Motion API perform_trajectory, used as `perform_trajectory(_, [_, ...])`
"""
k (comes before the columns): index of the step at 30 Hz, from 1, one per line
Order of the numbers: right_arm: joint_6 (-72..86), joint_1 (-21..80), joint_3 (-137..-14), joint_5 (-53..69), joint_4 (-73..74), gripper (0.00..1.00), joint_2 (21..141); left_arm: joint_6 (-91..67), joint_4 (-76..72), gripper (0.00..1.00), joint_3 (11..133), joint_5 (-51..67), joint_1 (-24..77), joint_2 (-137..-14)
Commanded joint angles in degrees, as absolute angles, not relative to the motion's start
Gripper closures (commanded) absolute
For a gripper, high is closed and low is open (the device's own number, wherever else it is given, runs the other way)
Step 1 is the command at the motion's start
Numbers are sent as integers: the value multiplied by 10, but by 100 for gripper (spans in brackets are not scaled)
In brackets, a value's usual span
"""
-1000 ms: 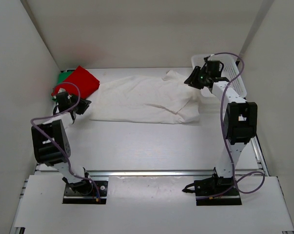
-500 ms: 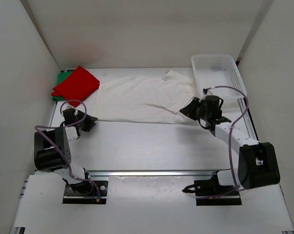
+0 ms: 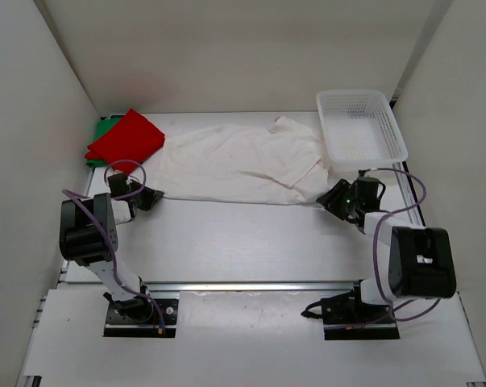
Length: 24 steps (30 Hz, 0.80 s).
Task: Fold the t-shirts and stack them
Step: Fold the flattened tshirt in 1/3 of the way
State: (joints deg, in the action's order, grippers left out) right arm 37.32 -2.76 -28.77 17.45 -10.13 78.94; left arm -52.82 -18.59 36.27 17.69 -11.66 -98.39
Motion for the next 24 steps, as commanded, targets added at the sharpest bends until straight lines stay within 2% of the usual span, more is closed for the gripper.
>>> perform_trajectory(1, [359,-29,-327,182,-156,58,852,-533,-199,95,385,185,-118,-1003])
perform_trajectory(2, [366,-33,-336,187,-165,60,866,-531,-197,100,388,183,-121,-1003])
perform_trajectory(7, [372,-46,-372,169,-185,73,908,-525,-191,100,405,178,-125,-1008])
perform_trajectory(11, [374,-49,-391,164,-178,94,927,-517,-175,100,423,172,-126,-1015])
perform_trajectory(13, [375,-54,-389,161,-177,100,928,-512,-170,100,424,172,-131,-1020])
perform_trajectory(20, [388,-49,-347,144,-170,100,872,-511,-164,100,386,189,-145,-991])
perform_trajectory(22, [385,-38,-326,138,-179,93,851,-508,-163,100,369,184,-148,-965])
perform_trajectory(23, [388,-26,-302,136,-186,83,835,-504,-156,100,363,183,-147,-962])
perform_trajectory(24, [387,-16,-275,138,-198,78,816,-504,-155,100,353,180,-146,-950])
